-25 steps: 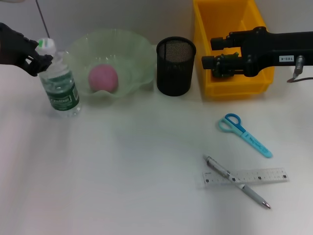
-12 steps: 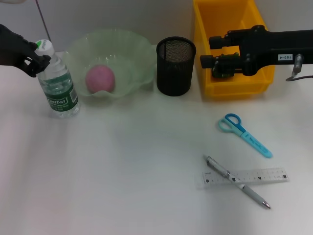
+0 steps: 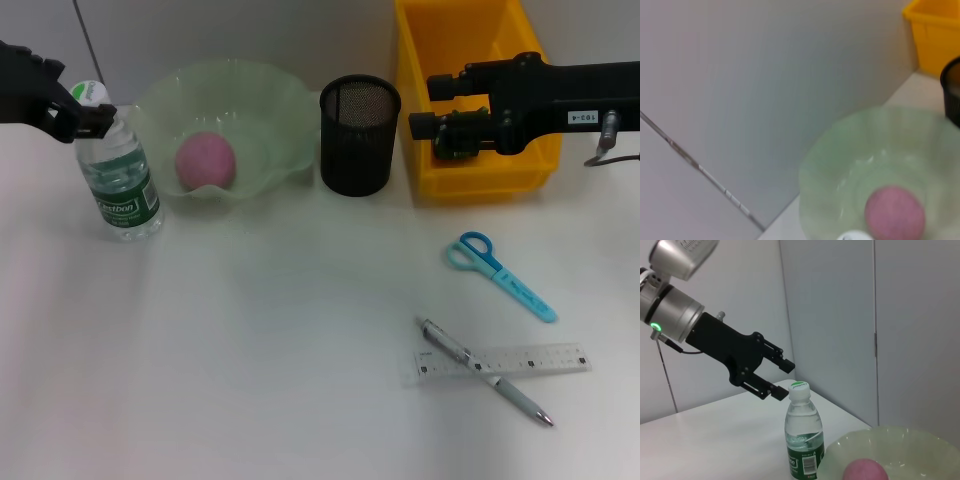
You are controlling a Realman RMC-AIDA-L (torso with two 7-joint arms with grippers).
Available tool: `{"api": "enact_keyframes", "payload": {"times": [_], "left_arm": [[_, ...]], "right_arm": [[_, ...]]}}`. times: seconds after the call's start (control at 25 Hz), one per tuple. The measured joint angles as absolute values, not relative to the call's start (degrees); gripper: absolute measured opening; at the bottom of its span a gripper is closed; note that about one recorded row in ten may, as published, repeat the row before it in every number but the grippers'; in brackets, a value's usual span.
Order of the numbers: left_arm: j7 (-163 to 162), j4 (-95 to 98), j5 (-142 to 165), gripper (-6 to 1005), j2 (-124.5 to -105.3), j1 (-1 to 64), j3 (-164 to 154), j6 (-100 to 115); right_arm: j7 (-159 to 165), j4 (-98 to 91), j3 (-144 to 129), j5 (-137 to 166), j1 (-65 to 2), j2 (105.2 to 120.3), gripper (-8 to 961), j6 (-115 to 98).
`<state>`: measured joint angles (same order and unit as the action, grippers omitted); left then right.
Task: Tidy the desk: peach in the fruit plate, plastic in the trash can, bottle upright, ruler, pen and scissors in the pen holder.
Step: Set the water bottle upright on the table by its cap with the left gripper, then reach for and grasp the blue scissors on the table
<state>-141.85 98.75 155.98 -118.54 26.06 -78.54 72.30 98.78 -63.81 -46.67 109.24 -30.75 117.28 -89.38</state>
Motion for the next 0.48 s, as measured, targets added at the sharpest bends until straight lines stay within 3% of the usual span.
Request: {"api": "enact_keyframes", "payload": {"times": [0.48], "left_arm": [[-124.25,92.51,123.91,673,-118.34,19.42,-67.65,71.00]], "right_arm": [[99.77,-63.80,-46.45,109.24,-30.89,117.42,588,-89.20]]}}
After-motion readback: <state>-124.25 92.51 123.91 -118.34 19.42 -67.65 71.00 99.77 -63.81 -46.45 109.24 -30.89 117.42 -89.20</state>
